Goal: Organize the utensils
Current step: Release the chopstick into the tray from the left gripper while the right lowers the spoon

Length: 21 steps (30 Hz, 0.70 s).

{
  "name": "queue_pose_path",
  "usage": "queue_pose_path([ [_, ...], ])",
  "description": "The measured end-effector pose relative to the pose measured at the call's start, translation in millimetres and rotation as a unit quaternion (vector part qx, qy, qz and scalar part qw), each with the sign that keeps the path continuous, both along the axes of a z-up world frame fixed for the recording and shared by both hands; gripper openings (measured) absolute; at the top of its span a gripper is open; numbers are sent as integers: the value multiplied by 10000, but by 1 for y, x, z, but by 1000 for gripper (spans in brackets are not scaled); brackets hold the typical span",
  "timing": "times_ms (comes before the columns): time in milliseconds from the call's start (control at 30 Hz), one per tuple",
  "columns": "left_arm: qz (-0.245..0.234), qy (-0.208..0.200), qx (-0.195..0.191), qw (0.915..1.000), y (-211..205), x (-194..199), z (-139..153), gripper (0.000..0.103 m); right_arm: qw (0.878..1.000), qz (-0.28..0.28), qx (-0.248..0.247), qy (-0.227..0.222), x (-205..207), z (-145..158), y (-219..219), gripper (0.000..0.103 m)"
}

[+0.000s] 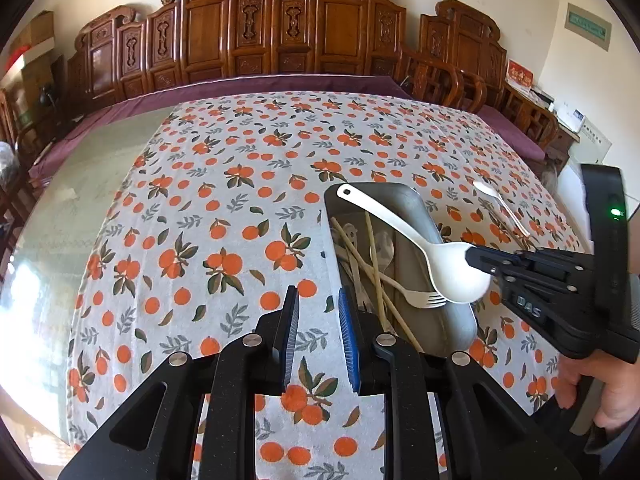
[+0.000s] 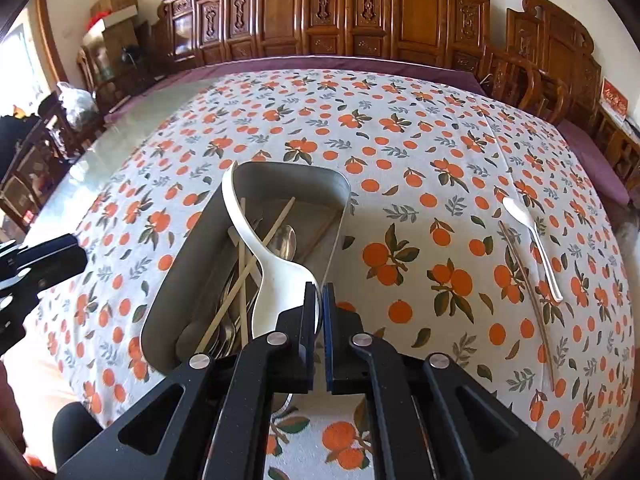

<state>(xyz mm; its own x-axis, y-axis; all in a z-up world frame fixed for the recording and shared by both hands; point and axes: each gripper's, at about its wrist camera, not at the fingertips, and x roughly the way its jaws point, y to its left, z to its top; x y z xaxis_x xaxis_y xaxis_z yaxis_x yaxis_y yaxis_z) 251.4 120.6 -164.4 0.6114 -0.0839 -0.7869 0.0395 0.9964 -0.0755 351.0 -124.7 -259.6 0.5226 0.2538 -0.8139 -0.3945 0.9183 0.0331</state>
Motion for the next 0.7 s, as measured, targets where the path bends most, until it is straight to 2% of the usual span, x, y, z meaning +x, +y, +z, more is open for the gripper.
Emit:
queue_pose_path([
  [367, 31, -59, -131, 9999, 12, -7, 0, 19, 9981, -169, -583, -91, 5, -11, 29, 4],
  [500, 21, -66, -127, 9999, 12, -7, 1, 19, 9993, -136, -354, 72, 6, -15, 27, 5],
  [600, 13, -77, -123, 9999, 12, -7, 1, 20, 9998, 43, -73, 169, 2, -14, 28, 10],
  [700, 8, -91, -102, 9999, 10, -7, 2, 23, 9995, 244, 71, 180, -5, -12, 32, 12],
])
